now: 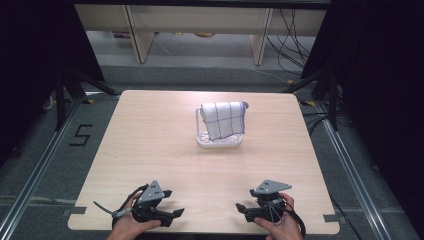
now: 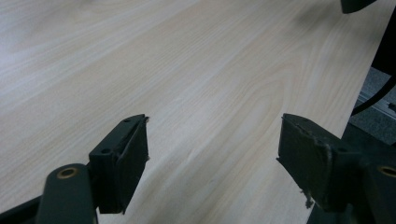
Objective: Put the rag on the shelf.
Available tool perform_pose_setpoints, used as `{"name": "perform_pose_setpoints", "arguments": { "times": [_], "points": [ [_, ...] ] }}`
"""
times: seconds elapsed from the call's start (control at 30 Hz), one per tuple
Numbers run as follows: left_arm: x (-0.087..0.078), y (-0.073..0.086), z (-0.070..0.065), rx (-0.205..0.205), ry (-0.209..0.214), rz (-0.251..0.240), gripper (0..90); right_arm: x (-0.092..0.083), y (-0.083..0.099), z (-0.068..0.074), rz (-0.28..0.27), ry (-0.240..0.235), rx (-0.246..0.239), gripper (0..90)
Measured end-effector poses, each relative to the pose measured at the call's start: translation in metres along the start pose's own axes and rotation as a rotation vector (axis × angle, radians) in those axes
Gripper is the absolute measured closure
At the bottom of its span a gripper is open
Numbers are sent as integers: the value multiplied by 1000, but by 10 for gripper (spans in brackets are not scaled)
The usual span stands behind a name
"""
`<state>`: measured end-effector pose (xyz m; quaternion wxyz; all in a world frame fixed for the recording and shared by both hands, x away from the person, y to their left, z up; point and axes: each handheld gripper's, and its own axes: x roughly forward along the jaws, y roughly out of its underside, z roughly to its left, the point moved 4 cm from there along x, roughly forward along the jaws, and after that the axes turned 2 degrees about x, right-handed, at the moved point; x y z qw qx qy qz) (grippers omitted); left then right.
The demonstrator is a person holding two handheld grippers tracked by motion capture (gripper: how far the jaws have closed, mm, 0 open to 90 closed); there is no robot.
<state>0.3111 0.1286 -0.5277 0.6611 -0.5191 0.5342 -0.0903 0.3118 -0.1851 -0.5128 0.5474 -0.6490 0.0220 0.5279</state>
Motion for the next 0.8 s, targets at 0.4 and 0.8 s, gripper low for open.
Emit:
{"name": "perform_pose_setpoints", "arguments": {
  "times": [0.4, 0.8],
  "points": [
    [2, 1, -1, -4, -4, 4, 240, 7, 10, 6, 18, -6, -13, 281],
    [2, 4, 7, 37, -26, 46, 237, 6, 10, 6, 50, 8, -9, 264]
  ]
}}
